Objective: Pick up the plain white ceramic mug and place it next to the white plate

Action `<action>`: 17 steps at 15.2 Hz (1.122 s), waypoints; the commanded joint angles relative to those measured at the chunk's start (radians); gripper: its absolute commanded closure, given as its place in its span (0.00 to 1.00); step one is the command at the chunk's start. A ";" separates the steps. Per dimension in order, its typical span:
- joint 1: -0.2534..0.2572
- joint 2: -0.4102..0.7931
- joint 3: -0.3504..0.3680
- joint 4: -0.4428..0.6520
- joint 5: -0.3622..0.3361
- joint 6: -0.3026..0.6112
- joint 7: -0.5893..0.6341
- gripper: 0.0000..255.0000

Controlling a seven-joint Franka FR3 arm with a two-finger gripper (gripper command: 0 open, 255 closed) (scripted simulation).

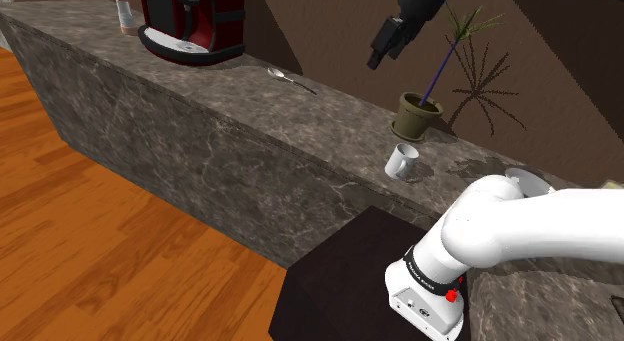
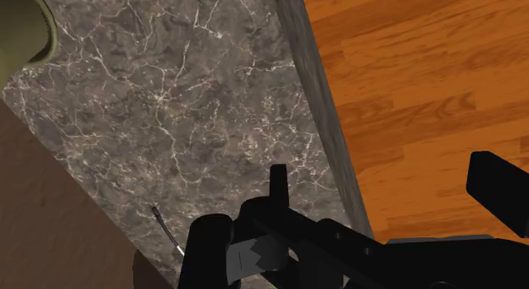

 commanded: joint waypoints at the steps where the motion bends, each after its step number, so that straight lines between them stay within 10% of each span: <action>1: 0.000 0.000 0.000 0.000 0.000 0.000 0.000 0.00; 17: -0.016 -0.142 -0.441 -0.362 -0.187 0.183 -0.538 0.00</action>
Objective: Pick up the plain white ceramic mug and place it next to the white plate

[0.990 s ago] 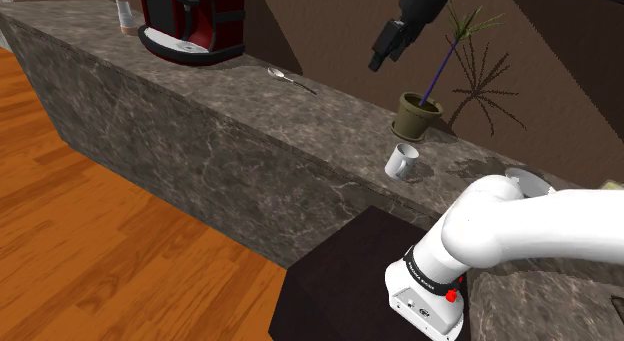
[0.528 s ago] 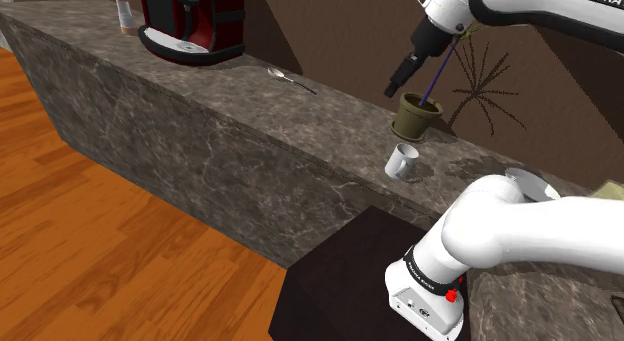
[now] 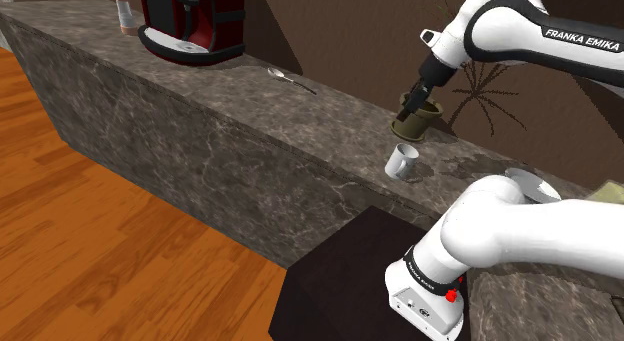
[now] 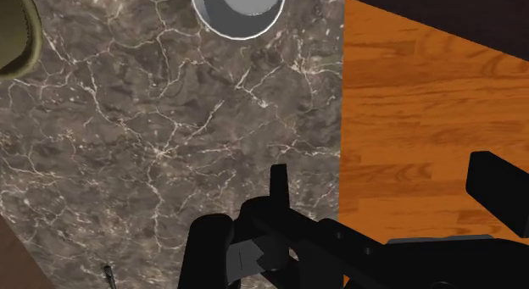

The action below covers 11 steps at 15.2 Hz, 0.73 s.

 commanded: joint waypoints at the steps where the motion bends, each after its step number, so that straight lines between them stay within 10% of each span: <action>1: -0.006 0.011 -0.067 -0.028 -0.034 0.033 -0.075 0.00; 11: 0.036 0.202 -0.429 -0.027 -0.170 0.201 -0.439 0.00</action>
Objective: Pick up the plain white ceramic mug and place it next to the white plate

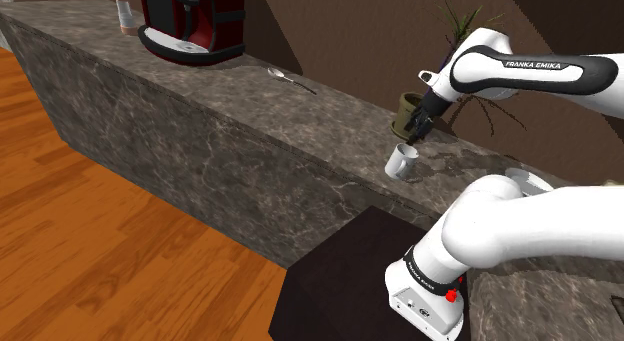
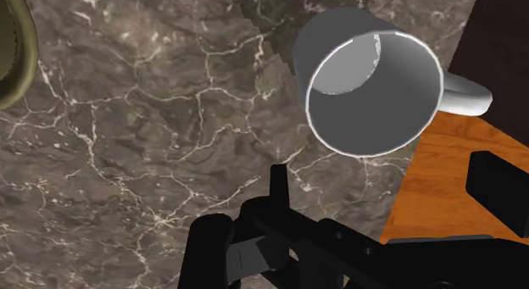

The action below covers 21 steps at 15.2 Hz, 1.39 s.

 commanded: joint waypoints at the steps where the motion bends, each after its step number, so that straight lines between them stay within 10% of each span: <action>1: 0.029 0.059 -0.084 0.017 -0.018 0.042 -0.080 0.00; 18: 0.101 0.179 -0.228 -0.020 -0.037 0.202 -0.147 0.00; 19: 0.101 0.179 -0.228 -0.020 -0.037 0.202 -0.147 1.00; 21: 0.101 0.179 -0.228 -0.020 -0.037 0.202 -0.147 1.00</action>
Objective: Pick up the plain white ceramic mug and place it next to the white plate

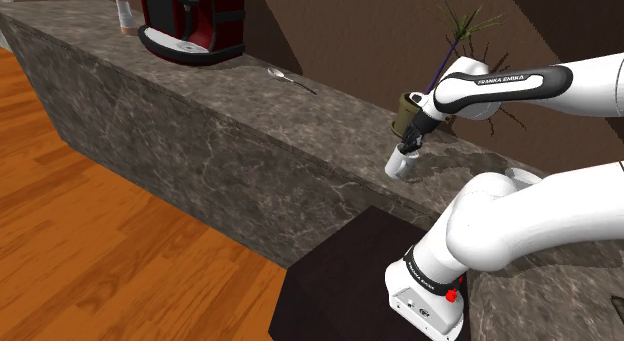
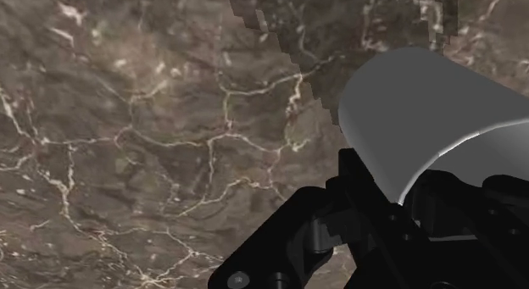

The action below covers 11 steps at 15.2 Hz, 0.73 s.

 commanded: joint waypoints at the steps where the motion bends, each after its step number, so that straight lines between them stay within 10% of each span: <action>1: 0.000 0.000 0.000 0.000 0.000 0.000 0.000 1.00; 11: -0.019 -0.038 0.045 0.026 0.008 -0.067 0.011 1.00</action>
